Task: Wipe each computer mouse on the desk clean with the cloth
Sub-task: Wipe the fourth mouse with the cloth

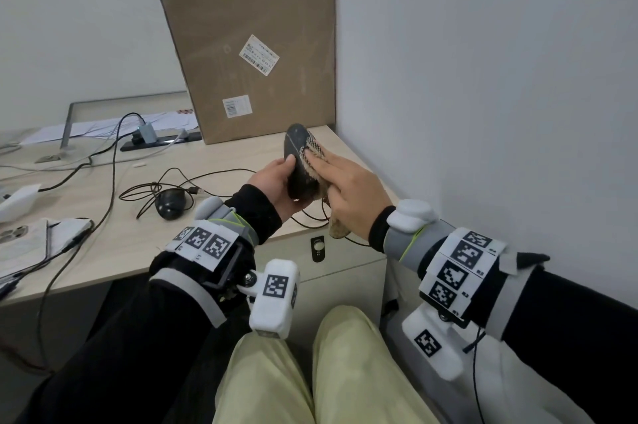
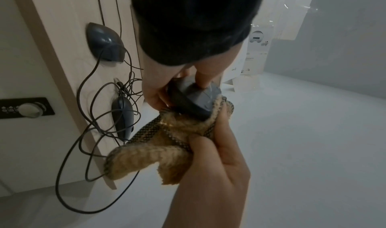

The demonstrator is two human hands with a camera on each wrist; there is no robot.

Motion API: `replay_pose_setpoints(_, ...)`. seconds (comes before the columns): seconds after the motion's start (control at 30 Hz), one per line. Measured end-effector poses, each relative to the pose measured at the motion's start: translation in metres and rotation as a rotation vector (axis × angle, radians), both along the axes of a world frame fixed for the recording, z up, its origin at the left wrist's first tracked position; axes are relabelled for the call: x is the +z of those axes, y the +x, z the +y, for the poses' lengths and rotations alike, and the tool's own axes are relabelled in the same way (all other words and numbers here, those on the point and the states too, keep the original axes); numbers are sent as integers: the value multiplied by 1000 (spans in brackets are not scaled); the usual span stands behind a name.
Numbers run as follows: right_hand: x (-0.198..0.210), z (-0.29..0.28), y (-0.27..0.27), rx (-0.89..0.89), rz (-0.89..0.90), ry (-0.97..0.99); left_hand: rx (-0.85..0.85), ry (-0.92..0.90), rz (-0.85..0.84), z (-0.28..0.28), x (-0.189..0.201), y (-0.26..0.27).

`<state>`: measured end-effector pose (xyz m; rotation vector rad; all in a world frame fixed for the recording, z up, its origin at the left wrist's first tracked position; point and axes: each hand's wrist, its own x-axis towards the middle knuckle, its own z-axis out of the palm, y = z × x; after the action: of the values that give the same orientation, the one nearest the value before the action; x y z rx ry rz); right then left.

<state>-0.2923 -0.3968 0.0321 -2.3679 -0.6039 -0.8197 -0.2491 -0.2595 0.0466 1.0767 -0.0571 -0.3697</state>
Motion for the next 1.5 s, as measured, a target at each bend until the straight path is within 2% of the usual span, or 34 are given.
replay_pose_setpoints(0.2,27,-12,19,-32,267,213,-167,88,-18,4,-7,-7)
replay_pose_setpoints(0.27,36,-19,23,0,381,262,-194,140,-15,6,-7,-8)
replay_pose_setpoints(0.33,39,-21,24,14,419,266,-187,157,-14,4,-4,-11)
replay_pose_setpoints(0.57,18,-2,9,35,278,79,78,26,44,-5,8,-3)
replay_pose_setpoints(0.8,-11,7,-3,-30,80,-189,53,-13,19,-1,16,-6)
replay_pose_setpoints(0.87,-13,7,-1,-65,93,-248,45,-13,40,-1,15,-7)
replay_pose_setpoints(1.0,-10,3,3,-95,135,-226,17,75,-24,-2,8,-10)
replay_pose_setpoints(1.13,10,-5,15,-115,239,-54,-7,181,-51,-3,-1,-11)
replay_pose_setpoints(1.3,29,-17,26,-145,329,65,-76,243,-61,-5,-2,-12)
replay_pose_setpoints(1.4,27,-17,27,-103,346,90,-33,219,-67,-7,0,-13)
replay_pose_setpoints(1.5,16,-7,18,-20,299,-2,67,97,-23,-10,6,-9)
